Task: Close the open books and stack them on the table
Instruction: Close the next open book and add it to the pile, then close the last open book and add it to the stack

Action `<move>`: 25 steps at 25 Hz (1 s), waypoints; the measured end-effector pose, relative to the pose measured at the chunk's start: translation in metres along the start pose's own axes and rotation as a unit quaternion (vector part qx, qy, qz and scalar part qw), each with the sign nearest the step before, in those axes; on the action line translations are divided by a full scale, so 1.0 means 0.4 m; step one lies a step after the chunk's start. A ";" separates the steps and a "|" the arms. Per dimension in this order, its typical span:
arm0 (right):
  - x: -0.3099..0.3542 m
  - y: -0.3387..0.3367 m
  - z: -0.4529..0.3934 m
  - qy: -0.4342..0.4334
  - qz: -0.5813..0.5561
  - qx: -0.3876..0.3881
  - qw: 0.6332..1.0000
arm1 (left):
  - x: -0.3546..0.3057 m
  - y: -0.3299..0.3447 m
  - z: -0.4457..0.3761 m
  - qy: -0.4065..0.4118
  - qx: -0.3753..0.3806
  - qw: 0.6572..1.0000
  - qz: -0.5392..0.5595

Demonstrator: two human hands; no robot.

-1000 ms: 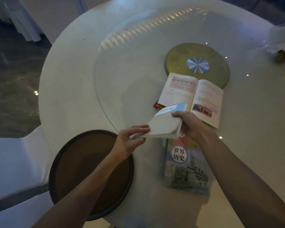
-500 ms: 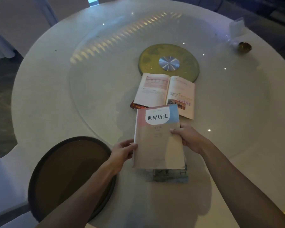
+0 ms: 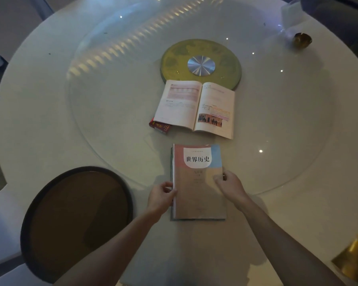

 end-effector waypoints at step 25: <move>-0.039 -0.021 -0.121 0.077 0.045 0.000 0.996 | -0.109 -0.002 -0.118 -0.008 -0.006 0.969 -0.248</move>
Point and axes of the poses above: each hand's wrist, its own z-axis away from the middle knuckle, its own y-axis out of the palm, x = y × z, the point moved 7 cm from there along -z, towards the middle knuckle, and after that the axes turned 1 degree about -x, right-handed, at the moved point
